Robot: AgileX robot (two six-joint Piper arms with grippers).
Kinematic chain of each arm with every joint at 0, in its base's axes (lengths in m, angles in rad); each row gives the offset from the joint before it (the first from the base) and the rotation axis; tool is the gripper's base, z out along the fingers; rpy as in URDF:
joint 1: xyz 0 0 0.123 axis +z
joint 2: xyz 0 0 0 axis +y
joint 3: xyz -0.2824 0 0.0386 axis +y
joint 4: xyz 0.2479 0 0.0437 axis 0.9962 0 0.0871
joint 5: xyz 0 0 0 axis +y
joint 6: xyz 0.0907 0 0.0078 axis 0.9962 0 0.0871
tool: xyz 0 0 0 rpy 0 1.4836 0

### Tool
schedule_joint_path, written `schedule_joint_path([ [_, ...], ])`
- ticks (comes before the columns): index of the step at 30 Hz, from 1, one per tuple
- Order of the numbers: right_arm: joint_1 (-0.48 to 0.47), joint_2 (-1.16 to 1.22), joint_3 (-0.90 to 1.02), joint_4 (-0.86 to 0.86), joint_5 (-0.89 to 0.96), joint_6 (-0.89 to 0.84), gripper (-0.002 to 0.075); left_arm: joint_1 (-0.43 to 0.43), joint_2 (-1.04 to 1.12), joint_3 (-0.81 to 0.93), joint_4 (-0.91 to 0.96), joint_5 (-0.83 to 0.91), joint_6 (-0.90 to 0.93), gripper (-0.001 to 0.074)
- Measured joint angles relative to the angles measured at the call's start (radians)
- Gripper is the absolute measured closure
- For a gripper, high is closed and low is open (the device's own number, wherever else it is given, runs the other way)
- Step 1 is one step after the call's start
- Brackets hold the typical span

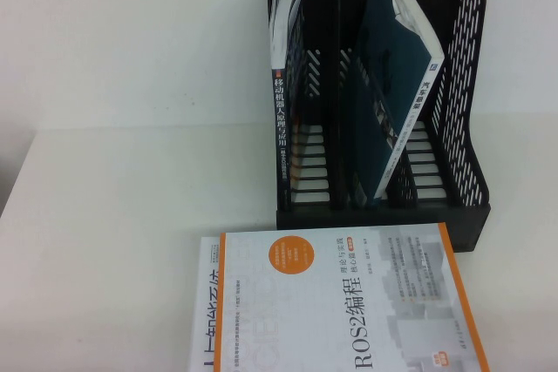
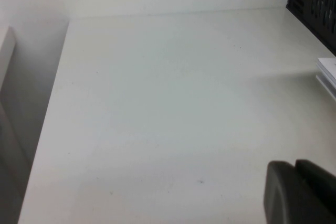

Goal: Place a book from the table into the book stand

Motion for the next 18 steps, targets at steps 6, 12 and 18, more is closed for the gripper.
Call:
schedule_joint_path([
  [6, 0.000, 0.000, 0.000, 0.000, 0.000, 0.000, 0.0721, 0.000, 0.000, 0.000, 0.002, 0.000, 0.004, 0.0738],
  [12, 0.000, 0.000, 0.000, -0.002, -0.002, 0.000, 0.0721, 0.000, 0.000, 0.002, 0.013, -0.030, 0.038, 0.0738],
  [18, 0.000, 0.000, 0.013, -0.002, -0.192, 0.000, 0.0721, 0.000, 0.000, 0.007, 0.016, -0.291, 0.044, 0.0738],
])
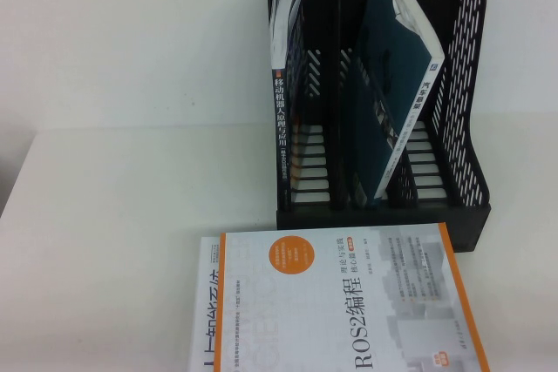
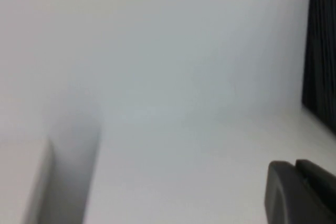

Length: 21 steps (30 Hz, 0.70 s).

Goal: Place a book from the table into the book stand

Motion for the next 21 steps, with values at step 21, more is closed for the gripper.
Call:
schedule_joint_path([
  [21, 0.000, 0.000, -0.002, 0.021, -0.772, 0.022, 0.0721, 0.000, -0.001, 0.000, 0.000, -0.704, -0.036, 0.0738],
])
